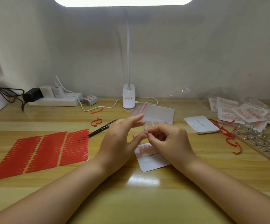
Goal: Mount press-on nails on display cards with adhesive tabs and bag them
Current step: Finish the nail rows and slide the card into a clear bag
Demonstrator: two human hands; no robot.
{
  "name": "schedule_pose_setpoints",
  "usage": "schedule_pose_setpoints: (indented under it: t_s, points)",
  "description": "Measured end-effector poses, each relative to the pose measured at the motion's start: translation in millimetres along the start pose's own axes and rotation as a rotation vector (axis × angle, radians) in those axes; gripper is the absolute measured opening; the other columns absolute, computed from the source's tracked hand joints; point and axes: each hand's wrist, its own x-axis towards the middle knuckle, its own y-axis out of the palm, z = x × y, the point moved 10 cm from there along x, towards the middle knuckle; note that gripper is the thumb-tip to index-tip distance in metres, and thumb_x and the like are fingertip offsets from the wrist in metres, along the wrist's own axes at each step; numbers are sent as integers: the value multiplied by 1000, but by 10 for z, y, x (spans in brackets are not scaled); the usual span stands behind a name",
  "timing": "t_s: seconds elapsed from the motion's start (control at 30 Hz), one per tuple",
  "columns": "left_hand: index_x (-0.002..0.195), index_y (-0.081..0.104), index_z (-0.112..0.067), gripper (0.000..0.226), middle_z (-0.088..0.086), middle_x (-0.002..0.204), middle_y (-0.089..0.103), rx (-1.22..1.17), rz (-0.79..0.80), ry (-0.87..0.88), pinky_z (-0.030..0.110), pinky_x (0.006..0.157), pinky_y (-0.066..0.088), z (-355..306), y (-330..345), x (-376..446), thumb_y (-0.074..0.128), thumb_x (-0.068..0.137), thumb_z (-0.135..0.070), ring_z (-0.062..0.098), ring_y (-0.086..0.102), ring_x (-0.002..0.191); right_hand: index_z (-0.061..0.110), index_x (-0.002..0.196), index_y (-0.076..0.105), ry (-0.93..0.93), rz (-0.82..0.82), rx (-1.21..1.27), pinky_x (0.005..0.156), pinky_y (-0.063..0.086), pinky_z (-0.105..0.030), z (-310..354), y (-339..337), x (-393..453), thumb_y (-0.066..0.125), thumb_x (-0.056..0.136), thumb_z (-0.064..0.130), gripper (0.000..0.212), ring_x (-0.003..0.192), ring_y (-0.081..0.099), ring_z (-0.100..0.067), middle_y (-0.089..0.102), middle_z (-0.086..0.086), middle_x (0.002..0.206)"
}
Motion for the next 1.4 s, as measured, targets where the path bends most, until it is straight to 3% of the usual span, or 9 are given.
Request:
schedule_pose_setpoints:
  t_s: [0.13,0.33,0.43,0.7,0.83,0.93,1.17,1.27,1.4]
  points:
    - [124,62,-5,49,-3,106,73,55,11,53,48,86,50,-69,11,-6,79,79,-14,21,67,101,12,83,78,-14,21,9,60,42,-12,19,22,-6,75,79,3,10,57,57,-2,69,6,66]
    - [120,65,-7,41,-5,101,74,145,-13,96,40,83,50,-127,-26,-5,68,85,-29,19,69,94,15,82,79,-55,49,-5,58,49,-23,63,41,-4,75,80,5,11,59,61,-7,70,6,65]
    - [120,66,-8,41,-6,100,74,150,-14,83,38,84,48,-120,-40,-3,66,86,-31,18,68,93,18,82,77,-90,67,-16,58,49,-22,99,54,-6,75,81,6,13,59,61,-7,67,10,64]
    - [124,61,-7,44,-8,99,73,117,-17,38,35,83,44,-91,-40,4,70,84,-20,17,66,90,18,87,77,-135,78,-10,59,51,-27,146,62,-8,75,82,7,12,62,63,-6,65,16,67]
    - [126,58,-5,45,-6,97,73,82,-6,5,36,84,44,-65,-29,5,70,84,-16,19,66,85,15,87,76,-166,90,-27,60,50,-21,184,76,-4,74,83,9,8,63,62,-3,63,21,69]
    - [128,56,-4,48,-5,96,73,47,-3,-31,37,87,46,-41,-29,3,73,84,-12,19,66,84,15,88,76,-175,88,-42,60,49,-22,191,77,2,74,83,10,7,64,62,-6,67,14,70]
    - [130,53,-5,49,-3,93,74,-5,6,-75,25,77,46,-36,-37,11,73,85,-7,18,66,83,10,89,75,-175,106,-61,62,47,-17,175,90,0,74,83,7,7,66,60,-2,67,11,75]
    - [130,51,-9,43,-6,86,73,-74,-54,-158,25,80,48,64,-96,5,66,89,-4,15,68,85,8,85,73,-212,152,-100,65,42,-13,217,149,-28,73,84,6,2,65,54,4,66,10,75]
    - [133,47,-17,43,-14,84,72,-127,-108,-295,3,76,39,256,-114,-22,62,93,-9,-3,64,89,10,85,75,-119,110,-10,62,48,-15,134,94,-10,73,84,7,3,64,64,-1,70,11,73]
